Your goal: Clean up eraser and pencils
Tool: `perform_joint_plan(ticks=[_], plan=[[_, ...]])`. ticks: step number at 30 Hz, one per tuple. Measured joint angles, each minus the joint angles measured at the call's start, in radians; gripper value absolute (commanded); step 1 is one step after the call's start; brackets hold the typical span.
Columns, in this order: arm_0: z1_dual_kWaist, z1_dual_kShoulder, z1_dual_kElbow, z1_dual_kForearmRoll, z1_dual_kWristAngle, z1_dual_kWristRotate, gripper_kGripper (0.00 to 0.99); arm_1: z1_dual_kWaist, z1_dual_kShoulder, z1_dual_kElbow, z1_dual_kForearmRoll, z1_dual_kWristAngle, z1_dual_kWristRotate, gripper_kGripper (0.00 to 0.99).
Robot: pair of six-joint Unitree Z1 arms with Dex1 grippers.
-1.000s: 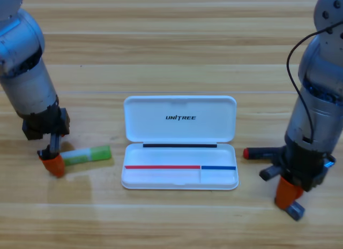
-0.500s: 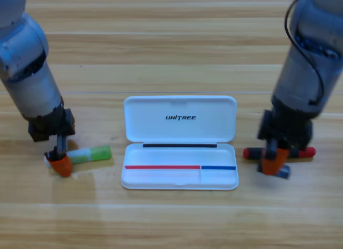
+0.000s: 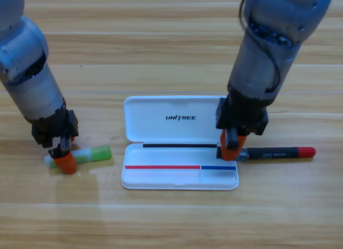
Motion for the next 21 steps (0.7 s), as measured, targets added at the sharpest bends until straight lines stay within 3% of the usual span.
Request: perform_joint_plan(ticks=[4, 5, 7, 11, 16, 21], plan=[[-0.009, 0.0, 0.002, 0.0, -0.005, 0.001, 0.411, 0.013, 0.016, -0.032, 0.005, 0.0, -0.011, 0.006], [-0.012, 0.0, 0.003, 0.0, -0.006, 0.001, 0.31, 0.016, 0.021, -0.036, 0.005, 0.0, -0.018, 0.006], [-0.017, 0.0, 0.006, 0.0, -0.012, 0.011, 0.0, 0.02, 0.038, -0.043, 0.005, 0.0, -0.032, 0.006], [-0.02, 0.002, 0.007, 0.0, -0.039, 0.048, 0.0, 0.023, 0.059, -0.048, 0.005, 0.0, -0.039, 0.006], [-0.02, -0.023, 0.051, -0.051, -0.04, 0.049, 0.0, 0.024, 0.082, -0.071, 0.005, -0.001, -0.047, 0.006], [-0.02, -0.032, 0.056, -0.04, -0.04, 0.06, 0.0, 0.024, 0.098, -0.072, 0.005, -0.002, -0.054, 0.006]])
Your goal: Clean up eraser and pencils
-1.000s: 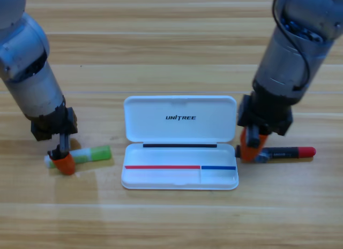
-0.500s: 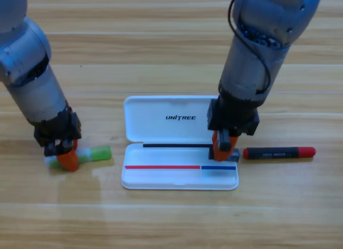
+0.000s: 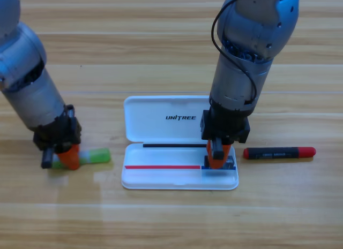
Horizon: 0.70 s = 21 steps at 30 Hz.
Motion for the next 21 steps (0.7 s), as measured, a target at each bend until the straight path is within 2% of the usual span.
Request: perform_joint_plan(ticks=[3, 7, 9, 12, 13, 14, 16, 17, 21], plan=[[0.0, -0.033, -0.016, 0.091, 0.0, 0.005, 0.0, 0.0, 0.004, 0.0, 0.0, 0.0, -0.006, 0.008], [-0.001, -0.125, -0.115, 0.237, 0.0, 0.008, 0.0, 0.0, 0.02, 0.0, 0.0, 0.0, -0.012, 0.008], [-0.004, -0.165, -0.164, 0.281, 0.0, 0.009, 0.0, 0.0, 0.034, 0.0, 0.0, 0.0, -0.012, 0.008], [-0.014, -0.204, -0.186, 0.307, 0.0, 0.009, 0.0, 0.0, 0.041, 0.0, 0.0, 0.0, -0.012, 0.031], [-0.019, -0.208, -0.186, 0.308, 0.0, 0.009, 0.0, 0.0, 0.041, 0.0, 0.0, 0.0, -0.012, 0.137], [-0.021, -0.209, -0.186, 0.308, 0.0, 0.009, 0.0, 0.0, 0.041, 0.0, 0.0, 0.0, -0.012, 0.314], [-0.025, -0.209, -0.186, 0.308, 0.0, 0.009, 0.0, 0.0, 0.041, 0.0, 0.0, 0.0, -0.012, 0.767], [-0.026, -0.209, -0.186, 0.308, 0.0, 0.008, 0.0, 0.0, 0.041, 0.0, 0.0, 0.0, -0.012, 0.867], [-0.033, -0.209, -0.186, 0.308, 0.0, 0.008, 0.0, 0.0, 0.041, 0.0, 0.0, -0.01, -0.012, 0.928]])
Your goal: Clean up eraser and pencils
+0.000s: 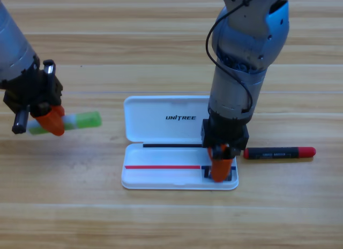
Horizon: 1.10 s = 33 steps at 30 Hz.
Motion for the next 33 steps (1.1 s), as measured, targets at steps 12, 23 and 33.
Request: perform_joint_plan(ticks=[12, 23, 33], plan=[[-0.053, 0.005, -0.034, 0.0, -0.008, -0.019, 0.0, -0.001, -0.309, 0.247, 0.0, -0.012, -0.001, 0.954], [-0.236, 0.204, -0.18, 0.0, -0.046, -0.072, 0.0, -0.141, -0.487, 0.463, -0.082, -0.093, -0.124, 0.986], [-0.284, 0.381, -0.301, 0.014, -0.126, -0.076, 0.0, -0.214, -0.284, 0.432, -0.205, -0.115, -0.226, 0.95]])
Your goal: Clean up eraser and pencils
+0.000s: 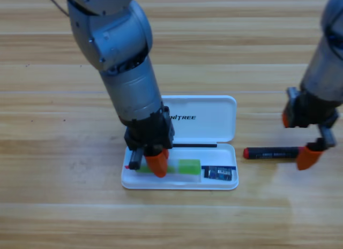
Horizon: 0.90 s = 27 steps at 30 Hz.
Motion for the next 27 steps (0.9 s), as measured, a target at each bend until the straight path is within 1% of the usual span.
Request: perform_joint_plan(ticks=[2, 7, 11, 13, 15, 22, 23, 27], plan=[[0.0, 0.018, -0.03, 0.024, -0.004, 0.0, 0.0, -0.002, 0.033, -0.021, -0.018, 0.0, -0.025, 0.948], [-0.001, 0.047, -0.09, 0.068, -0.004, -0.002, 0.0, -0.003, 0.078, -0.064, -0.025, 0.0, -0.041, 0.922], [-0.002, 0.054, -0.099, 0.069, -0.004, -0.002, 0.0, -0.003, 0.105, -0.083, -0.026, -0.001, -0.057, 0.864], [-0.002, 0.056, -0.099, 0.071, -0.004, -0.002, 0.0, -0.003, 0.111, -0.094, -0.026, -0.005, -0.062, 0.851], [-0.002, 0.056, -0.099, 0.072, -0.004, -0.002, 0.0, -0.003, 0.119, -0.098, -0.026, -0.009, -0.064, 0.813], [-0.001, 0.056, -0.084, 0.075, 0.009, -0.002, 0.0, -0.003, 0.145, -0.099, -0.026, -0.018, -0.071, 0.808], [-0.001, 0.056, -0.081, 0.076, 0.009, -0.002, 0.0, -0.003, 0.145, -0.099, -0.026, -0.019, -0.071, 0.775], [-0.001, 0.056, -0.076, 0.076, 0.014, -0.002, 0.0, -0.003, 0.151, -0.099, -0.026, -0.028, -0.075, 0.546]])
